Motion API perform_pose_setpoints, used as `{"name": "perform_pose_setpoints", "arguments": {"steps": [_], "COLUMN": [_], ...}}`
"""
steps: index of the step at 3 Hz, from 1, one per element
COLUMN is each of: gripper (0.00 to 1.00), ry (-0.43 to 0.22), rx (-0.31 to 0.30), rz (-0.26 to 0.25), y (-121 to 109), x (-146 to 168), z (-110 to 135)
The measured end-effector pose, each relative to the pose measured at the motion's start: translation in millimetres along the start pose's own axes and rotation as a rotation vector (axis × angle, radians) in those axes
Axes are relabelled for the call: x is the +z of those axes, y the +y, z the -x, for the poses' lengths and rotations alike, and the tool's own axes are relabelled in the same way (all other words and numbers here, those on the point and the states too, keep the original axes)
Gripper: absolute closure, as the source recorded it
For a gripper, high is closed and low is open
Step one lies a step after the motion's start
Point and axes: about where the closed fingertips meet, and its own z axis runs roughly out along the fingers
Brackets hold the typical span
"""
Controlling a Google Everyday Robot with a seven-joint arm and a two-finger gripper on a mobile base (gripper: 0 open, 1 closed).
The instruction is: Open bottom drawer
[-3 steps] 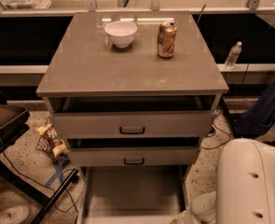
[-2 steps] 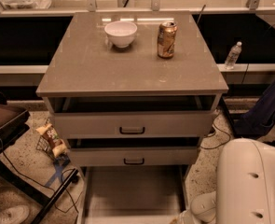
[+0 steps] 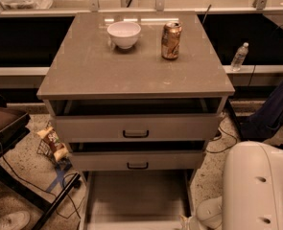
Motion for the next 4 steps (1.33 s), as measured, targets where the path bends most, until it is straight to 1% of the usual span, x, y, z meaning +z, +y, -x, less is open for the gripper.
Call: {"name": "perform_pose_setpoints", "arguments": {"steps": [1,2,3,4], "gripper": [0.07,0.25,0.48,0.71], "ry": [0.058,0.143,0.180,0.133], "rx": [-0.055,-0.148,-0.284,-0.395], "rz": [-0.036,-0.104,-0.086,-0.072], "y": [2.5,-2.2,3.2,-15.5], "x": [-22.8,-63.7,-78.0,-72.4], "z": [27.9,74.1,100.8,102.1]}}
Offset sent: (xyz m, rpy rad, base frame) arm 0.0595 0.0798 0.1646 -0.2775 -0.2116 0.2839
